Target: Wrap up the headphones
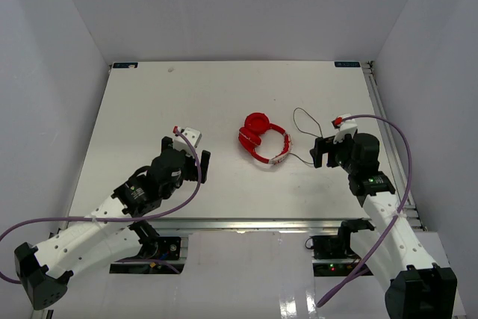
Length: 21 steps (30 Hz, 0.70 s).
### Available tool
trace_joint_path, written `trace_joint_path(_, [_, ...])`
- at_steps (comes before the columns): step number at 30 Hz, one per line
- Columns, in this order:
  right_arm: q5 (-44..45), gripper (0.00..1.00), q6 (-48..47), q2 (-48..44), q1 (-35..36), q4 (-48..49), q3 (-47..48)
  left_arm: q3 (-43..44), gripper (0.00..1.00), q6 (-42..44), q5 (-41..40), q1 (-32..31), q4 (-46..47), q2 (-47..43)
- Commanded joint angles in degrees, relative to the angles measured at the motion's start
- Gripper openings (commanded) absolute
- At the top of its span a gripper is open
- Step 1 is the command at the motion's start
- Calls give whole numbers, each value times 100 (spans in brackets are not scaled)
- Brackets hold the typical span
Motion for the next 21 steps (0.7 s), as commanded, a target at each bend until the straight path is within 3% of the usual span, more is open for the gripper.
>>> trace_joint_path(1, [14,90,14,4,-17,242,8,-10,98,-9,42,13,19,-67])
trace_joint_path(9, [-875,90,-816,-31,-17,121,-145,-6,98,-9,67,15,19,-47])
trace_joint_path(14, [-2418,90,-2241,337,-17,-687,264,25,98,-96,218,20,36,-42])
trace_joint_path(17, [-2734,97,-2130,1367,-17,-1001,935,101,98,-452,627,11,101,-82])
trace_joint_path(21, [-2391,83,-1158,2556,15,-1157,1854,53,98,-1321,1389,20,391,-122])
